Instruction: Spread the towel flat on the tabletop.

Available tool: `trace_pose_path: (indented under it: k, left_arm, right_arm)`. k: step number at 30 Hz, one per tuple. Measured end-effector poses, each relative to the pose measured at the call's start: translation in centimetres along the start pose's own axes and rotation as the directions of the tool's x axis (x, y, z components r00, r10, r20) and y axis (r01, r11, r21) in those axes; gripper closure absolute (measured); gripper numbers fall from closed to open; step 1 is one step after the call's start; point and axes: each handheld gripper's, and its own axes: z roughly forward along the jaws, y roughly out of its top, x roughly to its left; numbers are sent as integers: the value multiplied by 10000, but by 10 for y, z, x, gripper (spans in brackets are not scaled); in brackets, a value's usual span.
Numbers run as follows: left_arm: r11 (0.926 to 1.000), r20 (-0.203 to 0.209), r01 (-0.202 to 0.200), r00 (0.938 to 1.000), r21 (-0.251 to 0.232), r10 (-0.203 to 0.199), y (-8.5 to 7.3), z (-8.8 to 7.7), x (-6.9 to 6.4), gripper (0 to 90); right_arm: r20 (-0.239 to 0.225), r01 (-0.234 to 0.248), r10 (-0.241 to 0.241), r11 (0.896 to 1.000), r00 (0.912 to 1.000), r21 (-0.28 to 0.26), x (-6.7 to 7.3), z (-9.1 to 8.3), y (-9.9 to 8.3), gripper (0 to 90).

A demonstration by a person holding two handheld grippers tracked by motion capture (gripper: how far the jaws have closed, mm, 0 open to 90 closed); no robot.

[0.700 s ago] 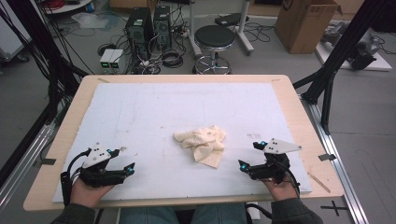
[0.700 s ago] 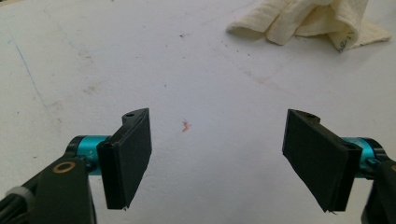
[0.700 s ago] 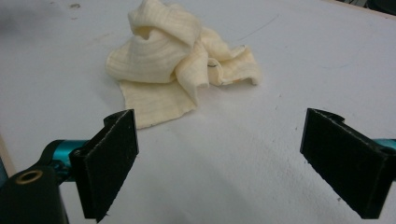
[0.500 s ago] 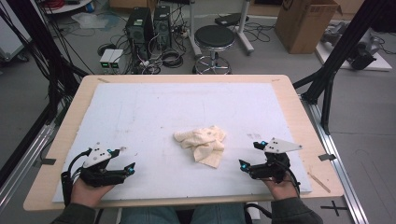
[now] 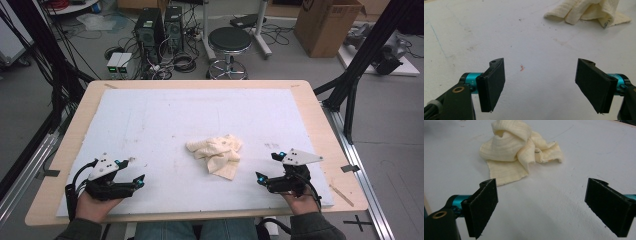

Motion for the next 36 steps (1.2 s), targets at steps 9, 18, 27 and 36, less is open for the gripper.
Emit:
trace_pose_path:
  k: [9, 18, 27, 36]
  left_arm:
    - [10000, -27, 64, 10000, -56, -65, -1, 0, 1, 245]
    - [9999, -40, 98, 9999, -77, -99, -2, 1, 2, 245]
    - [9999, -50, 128, 9999, -46, -128, -2, 3, 4, 245]
    - [9998, -122, 172, 9998, -79, -173, -3, 2, 3, 245]
  right_arm:
    - [-1, 69, -69, 10000, 10000, -38, 0, 2, 2, 106]
    - [-9, 163, -163, 9998, 9999, 76, 0, 5, 4, 106]
    - [-298, 293, -290, 9995, 9991, 99, -6, 13, 22, 106]
    - [-594, 378, -378, 9993, 9975, -18, -9, 20, 44, 106]
